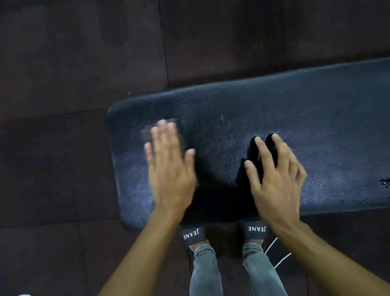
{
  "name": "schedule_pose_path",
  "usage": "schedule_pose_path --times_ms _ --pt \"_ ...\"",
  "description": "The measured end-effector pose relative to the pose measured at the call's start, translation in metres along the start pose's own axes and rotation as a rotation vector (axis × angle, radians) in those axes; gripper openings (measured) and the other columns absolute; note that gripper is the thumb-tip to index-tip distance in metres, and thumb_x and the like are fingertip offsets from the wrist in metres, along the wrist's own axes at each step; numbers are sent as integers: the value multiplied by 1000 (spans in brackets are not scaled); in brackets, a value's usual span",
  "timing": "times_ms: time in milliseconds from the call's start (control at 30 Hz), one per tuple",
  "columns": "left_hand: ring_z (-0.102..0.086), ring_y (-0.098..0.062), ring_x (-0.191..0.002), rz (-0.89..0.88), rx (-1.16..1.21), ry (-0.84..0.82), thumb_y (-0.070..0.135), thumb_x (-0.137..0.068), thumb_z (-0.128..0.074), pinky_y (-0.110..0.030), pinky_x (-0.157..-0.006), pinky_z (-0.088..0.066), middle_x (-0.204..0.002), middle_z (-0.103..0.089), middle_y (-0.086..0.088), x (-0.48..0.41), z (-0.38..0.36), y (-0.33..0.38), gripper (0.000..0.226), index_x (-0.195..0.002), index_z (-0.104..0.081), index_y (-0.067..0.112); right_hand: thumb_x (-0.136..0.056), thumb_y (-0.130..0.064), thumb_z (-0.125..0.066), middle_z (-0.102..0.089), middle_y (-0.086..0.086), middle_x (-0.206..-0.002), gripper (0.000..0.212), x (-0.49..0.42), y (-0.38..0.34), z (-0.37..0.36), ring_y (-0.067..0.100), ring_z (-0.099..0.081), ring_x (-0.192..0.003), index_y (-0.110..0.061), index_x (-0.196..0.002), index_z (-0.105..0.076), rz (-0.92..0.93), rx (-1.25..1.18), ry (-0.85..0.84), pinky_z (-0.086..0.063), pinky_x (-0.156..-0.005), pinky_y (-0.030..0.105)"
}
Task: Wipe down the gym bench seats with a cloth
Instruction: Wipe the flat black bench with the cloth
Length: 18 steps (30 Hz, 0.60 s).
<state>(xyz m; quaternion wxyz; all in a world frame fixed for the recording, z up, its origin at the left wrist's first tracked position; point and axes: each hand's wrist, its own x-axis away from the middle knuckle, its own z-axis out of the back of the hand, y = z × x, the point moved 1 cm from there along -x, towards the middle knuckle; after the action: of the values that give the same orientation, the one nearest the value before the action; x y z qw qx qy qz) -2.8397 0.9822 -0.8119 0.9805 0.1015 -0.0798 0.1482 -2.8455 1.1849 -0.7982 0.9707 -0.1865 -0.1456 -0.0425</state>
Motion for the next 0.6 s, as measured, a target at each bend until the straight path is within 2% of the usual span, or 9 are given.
schedule_pose_path --times_ms 67,100,200,300,367,433,533,600 --pt "4 -23 -151 134 13 18 41 -104 -22 -45 -123 -3 -164 1 -11 -6 5 -21 64 -155 -2 7 -100 -45 -43 -26 0 -162 51 -18 17 12 20 -27 -145 -28 -148 -40 81 16 66 -17 -117 48" --pt "4 -23 -151 180 8 33 41 -104 -22 -45 -123 -3 -164 1 -11 -13 6 -24 64 -155 -2 6 -100 -46 -41 -24 0 -163 53 -30 27 18 20 -25 -147 -27 -149 -39 103 39 81 -14 -119 48" --pt "2 -24 -151 245 -9 91 42 -105 -19 -46 -123 -3 -164 -1 -12 -41 5 -4 64 -155 -3 5 -101 -53 -30 -7 -2 -168 61 -57 45 26 18 -6 -154 -29 -156 -22 79 88 28 -2 -123 50" --pt "0 -25 -151 210 -14 97 42 -104 -19 -46 -123 -3 -163 -4 -13 -60 -2 39 65 -154 -5 3 -103 -52 -28 1 -5 -168 62 -61 47 24 16 4 -154 -30 -158 -12 73 69 -24 2 -123 51" --pt "-4 -27 -151 98 -44 96 42 -104 -19 -47 -123 -5 -163 -8 -14 -63 -9 79 65 -154 -9 3 -104 -47 -34 -4 -7 -167 58 -60 47 31 14 2 -154 -30 -157 -20 62 -38 -38 3 -123 46" --pt "-7 -28 -151 -37 -58 83 43 -103 -19 -47 -123 -7 -162 -9 -15 -55 -20 125 65 -154 -11 2 -105 -40 -39 -19 -10 -165 50 -64 47 45 10 -8 -153 -28 -153 -34 11 -232 -42 -1 -124 42" --pt "-7 -26 -151 -160 -24 37 46 -103 -20 -46 -123 -8 -163 -10 -13 -27 -35 178 67 -154 -11 4 -104 -32 -43 -46 -9 -152 40 -71 50 70 8 -35 -142 -25 -143 -50 -73 -499 -14 -26 -120 39" --pt "-6 -24 -151 -231 27 -17 45 -103 -22 -44 -123 -6 -163 -11 -11 -16 -35 190 66 -154 -14 5 -104 -29 -44 -55 -8 -143 37 -74 53 82 8 -46 -133 -22 -139 -55 -117 -582 -8 -36 -113 32"
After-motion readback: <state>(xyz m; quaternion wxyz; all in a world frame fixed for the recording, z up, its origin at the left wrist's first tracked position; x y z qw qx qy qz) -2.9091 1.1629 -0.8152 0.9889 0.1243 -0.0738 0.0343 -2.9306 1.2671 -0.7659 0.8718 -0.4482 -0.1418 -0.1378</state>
